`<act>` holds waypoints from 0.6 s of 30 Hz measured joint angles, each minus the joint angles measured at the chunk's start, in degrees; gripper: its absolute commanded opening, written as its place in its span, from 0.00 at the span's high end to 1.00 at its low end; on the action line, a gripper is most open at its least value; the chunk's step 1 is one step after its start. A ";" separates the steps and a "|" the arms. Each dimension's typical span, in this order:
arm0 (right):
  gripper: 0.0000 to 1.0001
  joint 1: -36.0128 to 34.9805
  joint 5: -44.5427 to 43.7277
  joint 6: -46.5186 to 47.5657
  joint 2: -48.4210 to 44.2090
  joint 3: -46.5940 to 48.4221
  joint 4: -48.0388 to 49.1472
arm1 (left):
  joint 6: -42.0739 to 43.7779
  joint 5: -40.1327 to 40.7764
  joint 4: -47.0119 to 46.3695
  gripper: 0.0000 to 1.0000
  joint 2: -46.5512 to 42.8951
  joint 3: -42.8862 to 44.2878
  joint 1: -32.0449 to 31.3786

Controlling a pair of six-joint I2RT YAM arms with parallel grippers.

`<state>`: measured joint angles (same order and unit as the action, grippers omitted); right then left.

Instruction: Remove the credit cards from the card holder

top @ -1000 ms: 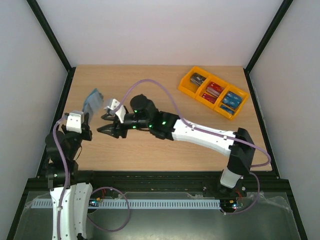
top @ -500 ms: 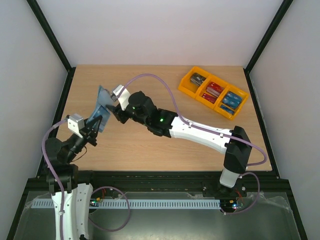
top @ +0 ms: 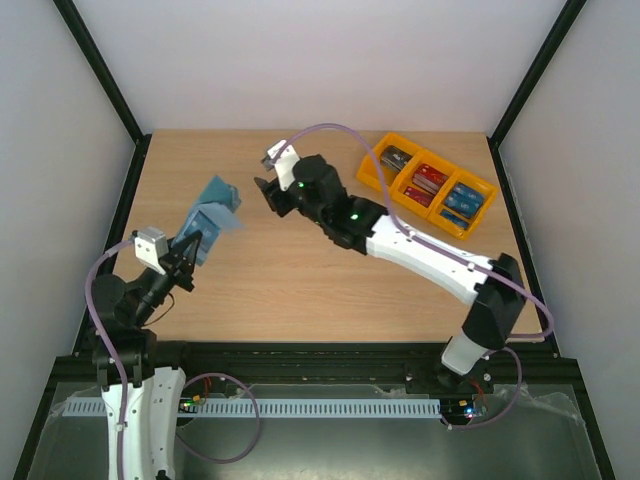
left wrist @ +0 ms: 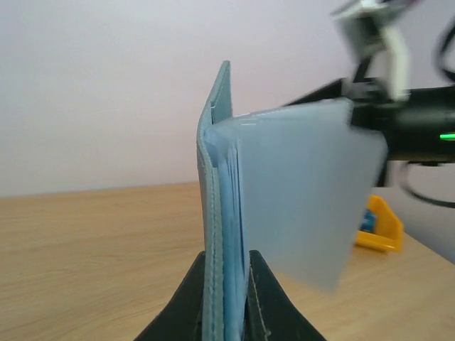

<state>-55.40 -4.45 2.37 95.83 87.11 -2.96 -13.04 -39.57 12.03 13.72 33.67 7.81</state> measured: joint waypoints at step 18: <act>0.75 -4.52 60.67 -4.52 3.04 2.49 5.16 | 1.88 12.55 3.39 0.98 2.71 0.02 0.26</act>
<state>-59.92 56.23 -2.15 98.87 89.60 2.20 -11.16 -27.03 15.42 16.43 33.69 8.08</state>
